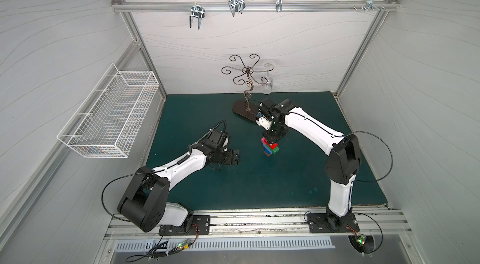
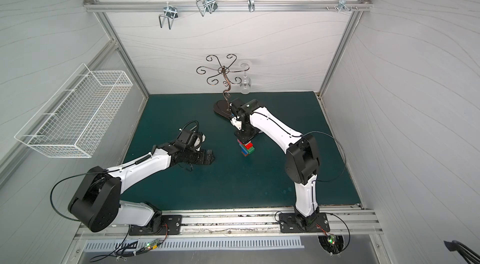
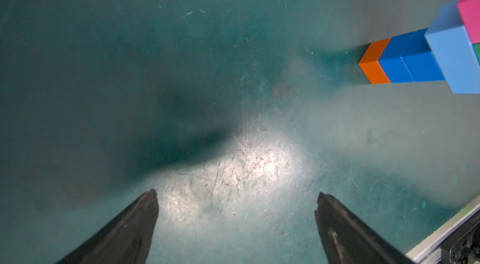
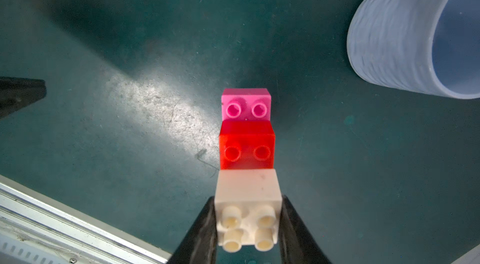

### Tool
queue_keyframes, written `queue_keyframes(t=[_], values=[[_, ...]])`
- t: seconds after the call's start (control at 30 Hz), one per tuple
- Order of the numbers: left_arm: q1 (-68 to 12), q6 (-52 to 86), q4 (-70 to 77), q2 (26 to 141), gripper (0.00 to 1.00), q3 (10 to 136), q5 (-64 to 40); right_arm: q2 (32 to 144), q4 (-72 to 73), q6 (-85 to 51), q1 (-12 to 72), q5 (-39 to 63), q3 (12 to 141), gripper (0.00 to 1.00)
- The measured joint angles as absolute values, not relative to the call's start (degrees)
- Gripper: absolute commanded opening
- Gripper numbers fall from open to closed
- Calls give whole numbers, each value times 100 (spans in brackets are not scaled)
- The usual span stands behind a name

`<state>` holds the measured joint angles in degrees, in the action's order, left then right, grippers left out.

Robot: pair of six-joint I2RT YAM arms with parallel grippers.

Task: Assemble a spoon with lego
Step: Assemble the lego brick with the lego brick.

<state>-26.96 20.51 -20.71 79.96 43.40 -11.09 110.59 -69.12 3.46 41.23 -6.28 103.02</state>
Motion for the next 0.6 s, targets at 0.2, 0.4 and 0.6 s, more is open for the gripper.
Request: queue_keyframes(t=[0.2, 0.4, 0.6], values=[[-2696, 2051, -2073, 7996, 100, 4340, -1109, 11061, -6912, 346, 4121, -596, 10304, 42], [-2696, 2049, -2075, 7996, 100, 4340, -1109, 11061, -6910, 346, 4121, -572, 10313, 42], [-2696, 2049, -2075, 7996, 100, 4348, -1109, 11061, -6910, 344, 4119, -576, 10313, 41]])
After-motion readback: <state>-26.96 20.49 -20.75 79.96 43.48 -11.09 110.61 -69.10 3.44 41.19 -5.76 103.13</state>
